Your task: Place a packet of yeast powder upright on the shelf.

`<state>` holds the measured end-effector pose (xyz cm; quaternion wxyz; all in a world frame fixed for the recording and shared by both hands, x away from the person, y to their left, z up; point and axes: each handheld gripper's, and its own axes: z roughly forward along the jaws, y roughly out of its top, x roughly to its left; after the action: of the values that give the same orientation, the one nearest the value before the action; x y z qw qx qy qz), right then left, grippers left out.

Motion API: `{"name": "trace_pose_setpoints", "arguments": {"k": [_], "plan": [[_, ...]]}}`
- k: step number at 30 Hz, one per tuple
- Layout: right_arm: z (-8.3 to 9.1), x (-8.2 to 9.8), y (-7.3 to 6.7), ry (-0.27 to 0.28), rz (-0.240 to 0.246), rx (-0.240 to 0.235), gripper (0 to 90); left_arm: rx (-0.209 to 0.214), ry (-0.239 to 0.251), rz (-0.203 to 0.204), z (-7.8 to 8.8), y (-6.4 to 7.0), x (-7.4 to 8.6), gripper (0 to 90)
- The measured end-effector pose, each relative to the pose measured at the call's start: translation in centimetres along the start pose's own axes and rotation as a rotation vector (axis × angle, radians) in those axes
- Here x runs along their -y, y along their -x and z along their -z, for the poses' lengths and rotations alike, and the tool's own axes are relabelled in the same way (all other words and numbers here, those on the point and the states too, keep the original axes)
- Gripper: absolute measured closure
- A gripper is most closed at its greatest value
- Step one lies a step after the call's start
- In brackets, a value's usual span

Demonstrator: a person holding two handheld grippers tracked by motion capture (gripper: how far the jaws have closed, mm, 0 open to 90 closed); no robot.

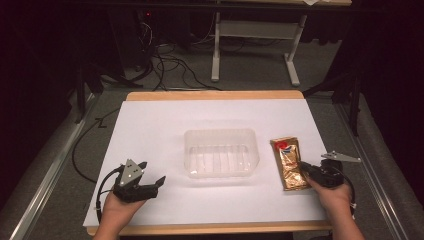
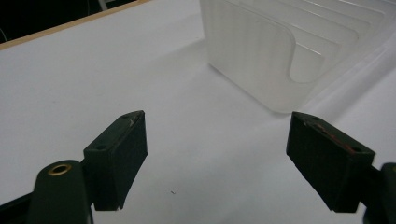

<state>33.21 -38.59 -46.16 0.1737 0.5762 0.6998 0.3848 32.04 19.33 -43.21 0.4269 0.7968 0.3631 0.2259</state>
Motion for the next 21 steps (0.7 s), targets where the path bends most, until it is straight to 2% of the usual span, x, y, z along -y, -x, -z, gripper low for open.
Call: {"name": "trace_pose_setpoints", "arguments": {"k": [4, 5, 6, 8, 10, 11, 15, 17, 18, 19, 21], "plan": [[-1.1, -0.7, -1.8, -0.016, 0.063, -0.047, 90.0, -0.013, -0.003, 0.007, 0.5, -0.2, 0.3, 21.0], [-1.7, -1.1, -2.9, -0.027, 0.093, -0.072, 90.0, -0.017, -0.003, 0.009, 0.7, -0.2, 0.4, 21.0], [-1.7, -1.1, -2.9, -0.027, 0.093, -0.072, 90.0, -0.02, -0.002, 0.012, 0.8, -0.2, 0.5, 21.0], [-2.3, -1.4, -3.7, -0.032, 0.119, -0.096, 90.0, -0.028, -0.001, 0.017, 1.1, -0.3, 0.7, 21.0], [-2.8, -1.7, -4.3, -0.037, 0.133, -0.09, 88.7, -0.036, 0.0, 0.021, 1.4, -0.3, 0.9, 21.0], [-2.9, -2.0, -4.5, -0.022, 0.124, -0.085, 85.0, -0.04, 0.002, 0.023, 1.6, -0.4, 1.0, 21.1], [-2.2, -2.1, -4.7, 0.015, 0.128, -0.084, 80.3, -0.039, 0.014, 0.024, 1.8, -0.3, 0.8, 21.1], [-1.2, -1.8, -5.5, 0.037, 0.159, -0.099, 80.5, -0.031, 0.018, 0.014, 1.4, -0.1, 0.5, 21.1], [-1.2, -1.8, -5.5, 0.037, 0.159, -0.099, 80.5, -0.031, 0.018, 0.014, 1.4, -0.1, 0.5, 21.1], [-0.5, -1.6, -6.5, 0.046, 0.181, -0.117, 84.8, -0.025, 0.018, 0.004, 1.1, 0.0, 0.3, 21.1], [-0.3, -1.4, -6.9, 0.051, 0.197, -0.124, 86.7, -0.012, 0.02, -0.008, 0.7, 0.2, -0.1, 21.1]]}}
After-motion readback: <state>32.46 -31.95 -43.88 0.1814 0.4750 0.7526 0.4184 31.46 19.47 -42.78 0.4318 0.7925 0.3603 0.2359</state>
